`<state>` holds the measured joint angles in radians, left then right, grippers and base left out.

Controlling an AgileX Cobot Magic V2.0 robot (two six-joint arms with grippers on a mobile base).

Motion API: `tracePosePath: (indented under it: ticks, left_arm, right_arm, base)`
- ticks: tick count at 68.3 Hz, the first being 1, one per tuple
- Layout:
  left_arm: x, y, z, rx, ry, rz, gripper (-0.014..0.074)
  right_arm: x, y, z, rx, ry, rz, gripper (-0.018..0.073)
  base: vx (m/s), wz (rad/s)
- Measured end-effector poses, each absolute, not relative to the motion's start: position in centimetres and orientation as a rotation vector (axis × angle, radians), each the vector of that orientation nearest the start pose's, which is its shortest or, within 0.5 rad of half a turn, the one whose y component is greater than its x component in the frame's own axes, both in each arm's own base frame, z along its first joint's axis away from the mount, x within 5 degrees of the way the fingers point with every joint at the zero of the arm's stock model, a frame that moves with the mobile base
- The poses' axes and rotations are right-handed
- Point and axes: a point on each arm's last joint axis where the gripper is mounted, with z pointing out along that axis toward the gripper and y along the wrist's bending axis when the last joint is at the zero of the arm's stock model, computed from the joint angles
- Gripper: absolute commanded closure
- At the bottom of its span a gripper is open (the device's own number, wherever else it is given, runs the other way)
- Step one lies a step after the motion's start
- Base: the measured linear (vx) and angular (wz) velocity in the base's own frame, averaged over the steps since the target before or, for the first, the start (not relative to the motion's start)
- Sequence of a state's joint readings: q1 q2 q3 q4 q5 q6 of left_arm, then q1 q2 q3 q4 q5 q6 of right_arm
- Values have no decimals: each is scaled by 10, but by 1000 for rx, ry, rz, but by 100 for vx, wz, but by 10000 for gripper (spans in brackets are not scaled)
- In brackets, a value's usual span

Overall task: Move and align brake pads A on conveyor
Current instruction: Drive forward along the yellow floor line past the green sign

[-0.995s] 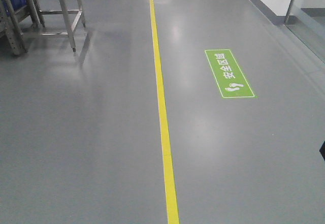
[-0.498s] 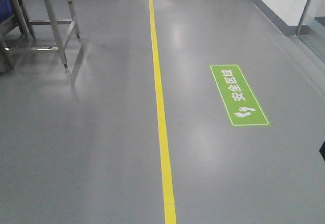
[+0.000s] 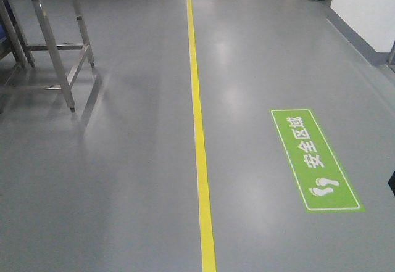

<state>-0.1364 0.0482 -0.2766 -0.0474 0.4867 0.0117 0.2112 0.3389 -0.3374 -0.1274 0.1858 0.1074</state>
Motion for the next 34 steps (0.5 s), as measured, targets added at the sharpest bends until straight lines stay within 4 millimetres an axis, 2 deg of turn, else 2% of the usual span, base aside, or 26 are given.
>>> tracePosePath:
  ticks: [34]
  left_arm:
    - [40, -8, 258, 109, 1740, -141, 190]
  right_arm:
    - [84, 16, 288, -173, 1663, 126, 88]
  base:
    - [79, 2]
